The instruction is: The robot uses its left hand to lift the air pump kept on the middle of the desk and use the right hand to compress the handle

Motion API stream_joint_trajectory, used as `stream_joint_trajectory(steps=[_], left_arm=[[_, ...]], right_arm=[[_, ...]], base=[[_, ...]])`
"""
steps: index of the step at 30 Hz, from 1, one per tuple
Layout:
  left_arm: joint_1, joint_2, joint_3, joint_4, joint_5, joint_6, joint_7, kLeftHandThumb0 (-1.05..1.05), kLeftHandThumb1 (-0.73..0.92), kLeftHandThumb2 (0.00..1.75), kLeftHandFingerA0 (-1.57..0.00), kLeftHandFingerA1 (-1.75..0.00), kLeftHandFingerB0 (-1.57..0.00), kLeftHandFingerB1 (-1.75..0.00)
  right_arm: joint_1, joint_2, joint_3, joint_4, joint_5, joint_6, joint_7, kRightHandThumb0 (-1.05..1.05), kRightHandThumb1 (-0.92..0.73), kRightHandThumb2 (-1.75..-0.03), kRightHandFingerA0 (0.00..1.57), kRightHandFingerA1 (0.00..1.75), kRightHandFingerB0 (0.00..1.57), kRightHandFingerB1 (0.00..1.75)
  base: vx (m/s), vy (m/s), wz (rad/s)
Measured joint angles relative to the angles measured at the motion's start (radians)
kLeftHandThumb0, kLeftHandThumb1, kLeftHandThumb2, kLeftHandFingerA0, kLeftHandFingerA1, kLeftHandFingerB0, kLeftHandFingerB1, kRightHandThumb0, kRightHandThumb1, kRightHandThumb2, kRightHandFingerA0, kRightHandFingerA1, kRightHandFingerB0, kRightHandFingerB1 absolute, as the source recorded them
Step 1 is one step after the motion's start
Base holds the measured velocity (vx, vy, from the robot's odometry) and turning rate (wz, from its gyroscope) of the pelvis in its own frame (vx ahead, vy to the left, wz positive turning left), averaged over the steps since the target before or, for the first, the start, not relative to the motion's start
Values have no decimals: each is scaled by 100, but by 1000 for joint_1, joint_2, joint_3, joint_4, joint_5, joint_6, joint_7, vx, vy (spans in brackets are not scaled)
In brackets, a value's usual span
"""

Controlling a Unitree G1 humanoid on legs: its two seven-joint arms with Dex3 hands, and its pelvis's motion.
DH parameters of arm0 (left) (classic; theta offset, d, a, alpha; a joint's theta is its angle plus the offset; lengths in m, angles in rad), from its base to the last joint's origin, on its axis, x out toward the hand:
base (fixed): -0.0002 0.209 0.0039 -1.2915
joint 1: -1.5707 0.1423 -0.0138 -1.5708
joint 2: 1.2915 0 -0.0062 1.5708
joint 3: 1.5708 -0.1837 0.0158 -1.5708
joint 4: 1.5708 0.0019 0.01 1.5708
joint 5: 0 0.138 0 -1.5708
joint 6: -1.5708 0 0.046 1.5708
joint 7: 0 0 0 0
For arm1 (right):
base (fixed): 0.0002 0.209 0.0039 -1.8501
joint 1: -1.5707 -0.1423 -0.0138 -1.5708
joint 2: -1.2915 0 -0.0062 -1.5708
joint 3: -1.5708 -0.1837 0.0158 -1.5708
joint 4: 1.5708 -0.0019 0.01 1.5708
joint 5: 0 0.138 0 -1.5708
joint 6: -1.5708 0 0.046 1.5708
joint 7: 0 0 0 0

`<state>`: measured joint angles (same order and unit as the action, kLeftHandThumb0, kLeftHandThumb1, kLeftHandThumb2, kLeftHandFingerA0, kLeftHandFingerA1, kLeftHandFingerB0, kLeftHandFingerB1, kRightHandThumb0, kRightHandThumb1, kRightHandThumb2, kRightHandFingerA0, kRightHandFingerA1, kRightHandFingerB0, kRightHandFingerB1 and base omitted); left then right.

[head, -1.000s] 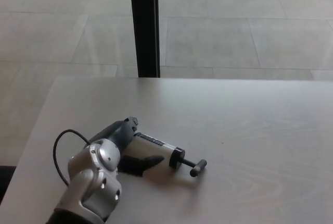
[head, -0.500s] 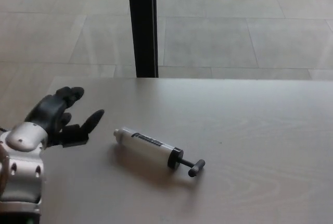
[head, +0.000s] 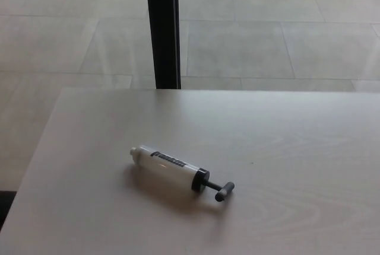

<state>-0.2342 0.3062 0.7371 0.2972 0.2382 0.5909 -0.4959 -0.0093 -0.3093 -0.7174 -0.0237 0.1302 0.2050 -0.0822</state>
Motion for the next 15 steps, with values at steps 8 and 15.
stream_joint_trajectory(steps=[8, 15], left_arm=[[177, 21, 271, 246, -101, -80, 15, -67, 77, 63, -23, -40, -23, -32], [311, 38, 424, 494, -172, -167, 53, -71, 78, 63, -27, -39, -22, -32]], right_arm=[[47, -19, -112, 239, 32, -24, 11, -67, -91, -67, 36, 93, 28, 41], [93, -20, -181, 466, 57, -53, 21, -66, -91, -67, 48, 79, 31, 41]], base=[[0, 0, 0], [0, 0, 0]])
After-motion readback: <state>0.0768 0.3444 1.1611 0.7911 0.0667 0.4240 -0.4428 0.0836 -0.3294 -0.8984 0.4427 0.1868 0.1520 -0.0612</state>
